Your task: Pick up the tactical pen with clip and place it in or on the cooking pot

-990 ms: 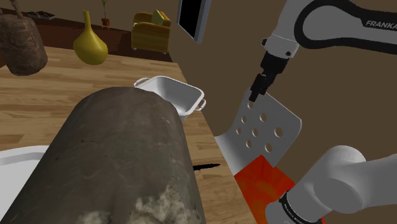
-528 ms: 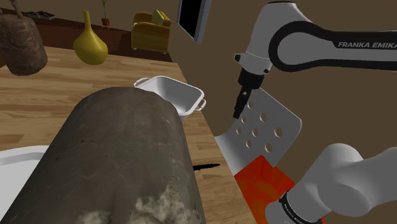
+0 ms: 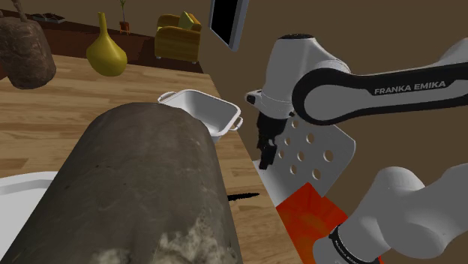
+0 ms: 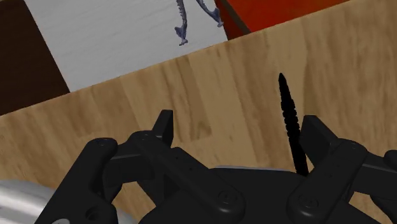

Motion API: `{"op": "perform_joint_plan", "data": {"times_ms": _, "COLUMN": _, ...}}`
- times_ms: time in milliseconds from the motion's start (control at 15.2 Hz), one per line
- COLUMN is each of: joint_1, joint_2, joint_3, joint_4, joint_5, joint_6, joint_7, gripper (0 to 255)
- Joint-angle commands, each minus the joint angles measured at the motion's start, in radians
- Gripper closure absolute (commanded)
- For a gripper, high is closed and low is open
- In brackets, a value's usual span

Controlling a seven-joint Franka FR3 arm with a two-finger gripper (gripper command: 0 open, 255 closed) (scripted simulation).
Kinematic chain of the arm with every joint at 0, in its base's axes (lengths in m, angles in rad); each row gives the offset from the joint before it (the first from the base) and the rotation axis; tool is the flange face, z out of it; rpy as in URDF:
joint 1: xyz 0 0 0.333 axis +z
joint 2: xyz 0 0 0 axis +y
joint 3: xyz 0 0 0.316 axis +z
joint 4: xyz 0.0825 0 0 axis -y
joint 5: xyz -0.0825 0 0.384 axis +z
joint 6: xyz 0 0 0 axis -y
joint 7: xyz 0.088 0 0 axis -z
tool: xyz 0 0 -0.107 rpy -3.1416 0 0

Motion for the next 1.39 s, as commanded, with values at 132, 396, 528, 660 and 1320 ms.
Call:
{"op": "perform_joint_plan", "data": {"times_ms": 132, "joint_1": 0.068, "joint_2": 0.062, "joint_3": 0.039, "joint_4": -0.029, "joint_5": 0.01, "joint_6": 0.069, "joint_7": -0.084, "gripper": 0}}
{"op": "perform_joint_plan", "data": {"times_ms": 396, "joint_1": 0.125, "joint_2": 0.107, "joint_3": 0.076, "joint_4": -0.062, "joint_5": 0.019, "joint_6": 0.129, "joint_7": -0.148, "gripper": 0}}
{"op": "perform_joint_plan", "data": {"times_ms": 528, "joint_1": 0.125, "joint_2": 0.119, "joint_3": 0.077, "joint_4": -0.081, "joint_5": 0.018, "joint_6": 0.16, "joint_7": -0.147, "gripper": 0}}
{"op": "perform_joint_plan", "data": {"times_ms": 660, "joint_1": 0.123, "joint_2": 0.133, "joint_3": 0.079, "joint_4": -0.1, "joint_5": 0.017, "joint_6": 0.191, "joint_7": -0.145, "gripper": 0}}
{"op": "perform_joint_plan", "data": {"times_ms": 1320, "joint_1": 0.121, "joint_2": 0.16, "joint_3": 0.083, "joint_4": -0.13, "joint_5": 0.013, "joint_6": 0.249, "joint_7": -0.141, "gripper": 0}}
